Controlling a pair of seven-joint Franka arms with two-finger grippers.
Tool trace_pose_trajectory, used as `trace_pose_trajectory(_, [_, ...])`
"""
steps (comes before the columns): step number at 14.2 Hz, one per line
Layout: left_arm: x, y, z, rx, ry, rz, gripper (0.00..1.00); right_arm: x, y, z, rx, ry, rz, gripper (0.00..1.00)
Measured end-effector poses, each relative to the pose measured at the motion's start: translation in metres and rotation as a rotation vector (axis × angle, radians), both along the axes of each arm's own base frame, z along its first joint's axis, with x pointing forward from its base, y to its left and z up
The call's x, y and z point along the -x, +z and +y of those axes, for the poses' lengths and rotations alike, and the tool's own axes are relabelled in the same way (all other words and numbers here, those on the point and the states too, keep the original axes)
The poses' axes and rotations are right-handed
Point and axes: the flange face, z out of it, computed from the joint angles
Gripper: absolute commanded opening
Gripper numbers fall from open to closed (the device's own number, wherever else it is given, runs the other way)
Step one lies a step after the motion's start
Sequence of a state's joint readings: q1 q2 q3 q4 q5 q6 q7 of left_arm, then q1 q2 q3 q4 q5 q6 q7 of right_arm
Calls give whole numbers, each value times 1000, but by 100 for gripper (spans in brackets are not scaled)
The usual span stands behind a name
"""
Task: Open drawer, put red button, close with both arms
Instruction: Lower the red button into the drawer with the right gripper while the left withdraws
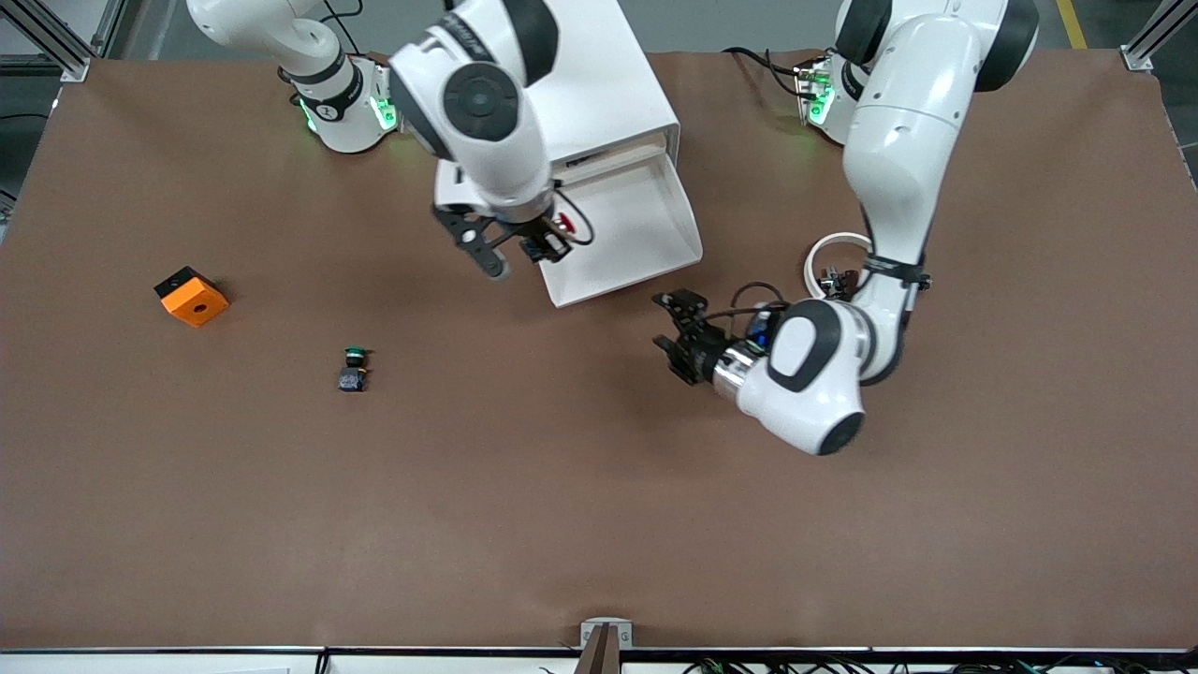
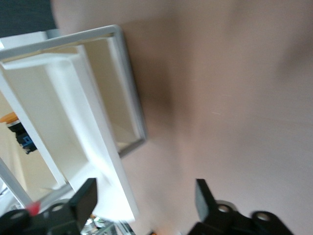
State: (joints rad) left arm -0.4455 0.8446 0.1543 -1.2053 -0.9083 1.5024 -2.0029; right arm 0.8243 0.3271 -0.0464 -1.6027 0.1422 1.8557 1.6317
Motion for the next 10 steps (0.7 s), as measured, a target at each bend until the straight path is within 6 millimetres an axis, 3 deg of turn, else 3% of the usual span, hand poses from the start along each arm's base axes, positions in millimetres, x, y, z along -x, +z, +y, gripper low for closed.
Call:
trace_pose_trajectory(2, [-26, 36, 42, 4, 2, -132, 100, 8, -14, 21, -1, -66, -13, 17])
trace_pose_trajectory(5, [-39, 71, 89, -22, -90, -293, 100, 5, -32, 33, -2, -193, -23, 19])
trace_pose_trajectory(10, [-50, 72, 148, -118, -289, -435, 100, 24, -60, 63, 25, -271, -11, 19])
